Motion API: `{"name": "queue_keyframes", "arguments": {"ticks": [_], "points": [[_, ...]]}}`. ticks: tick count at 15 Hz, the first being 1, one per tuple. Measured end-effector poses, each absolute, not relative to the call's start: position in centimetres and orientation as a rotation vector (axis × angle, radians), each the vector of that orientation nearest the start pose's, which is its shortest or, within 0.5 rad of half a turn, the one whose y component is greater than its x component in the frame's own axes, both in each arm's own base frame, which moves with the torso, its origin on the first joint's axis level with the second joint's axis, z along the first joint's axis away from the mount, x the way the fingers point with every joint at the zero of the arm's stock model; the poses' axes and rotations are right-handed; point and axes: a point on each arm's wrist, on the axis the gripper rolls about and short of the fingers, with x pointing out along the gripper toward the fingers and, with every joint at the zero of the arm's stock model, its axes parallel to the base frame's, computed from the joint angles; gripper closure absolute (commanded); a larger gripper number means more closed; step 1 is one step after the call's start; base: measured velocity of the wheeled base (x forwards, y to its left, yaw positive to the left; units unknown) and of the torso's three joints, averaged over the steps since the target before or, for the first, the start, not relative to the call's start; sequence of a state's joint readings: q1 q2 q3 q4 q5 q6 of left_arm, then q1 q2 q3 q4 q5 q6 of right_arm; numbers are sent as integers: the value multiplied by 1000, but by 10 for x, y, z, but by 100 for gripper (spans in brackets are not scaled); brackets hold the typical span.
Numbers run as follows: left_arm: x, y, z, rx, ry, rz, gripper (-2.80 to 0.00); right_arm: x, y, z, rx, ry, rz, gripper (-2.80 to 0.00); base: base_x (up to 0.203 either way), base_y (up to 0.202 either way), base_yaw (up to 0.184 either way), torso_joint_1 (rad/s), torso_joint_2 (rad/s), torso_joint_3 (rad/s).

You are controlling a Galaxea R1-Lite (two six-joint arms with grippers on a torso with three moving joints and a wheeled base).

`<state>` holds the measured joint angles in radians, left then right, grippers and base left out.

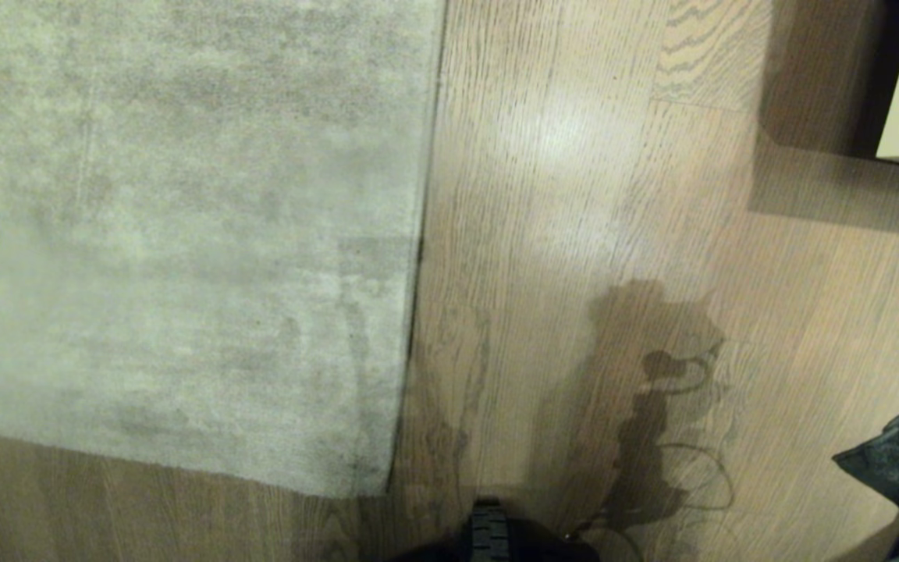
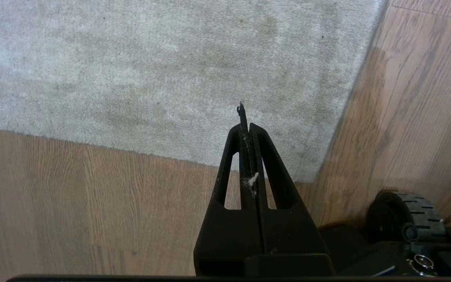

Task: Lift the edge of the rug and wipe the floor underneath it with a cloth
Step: Lift up the carpet

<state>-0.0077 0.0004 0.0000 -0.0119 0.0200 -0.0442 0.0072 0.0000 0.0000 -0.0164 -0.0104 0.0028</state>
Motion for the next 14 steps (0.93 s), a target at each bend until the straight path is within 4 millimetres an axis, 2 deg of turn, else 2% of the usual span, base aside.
{"name": "queue_keyframes", "arguments": {"ticks": [5,9,14], "points": [[-23,1,78,-52,-17,16,0,-23,0,77,3,-16,-3,0,0,0,0,0,0,0],[-31,2,100,-45,-84,69,0,-23,0,77,3,-16,-3,0,0,0,0,0,0,0],[-36,2,107,-43,-65,58,0,-23,0,77,4,-16,-2,0,0,0,0,0,0,0]]}}
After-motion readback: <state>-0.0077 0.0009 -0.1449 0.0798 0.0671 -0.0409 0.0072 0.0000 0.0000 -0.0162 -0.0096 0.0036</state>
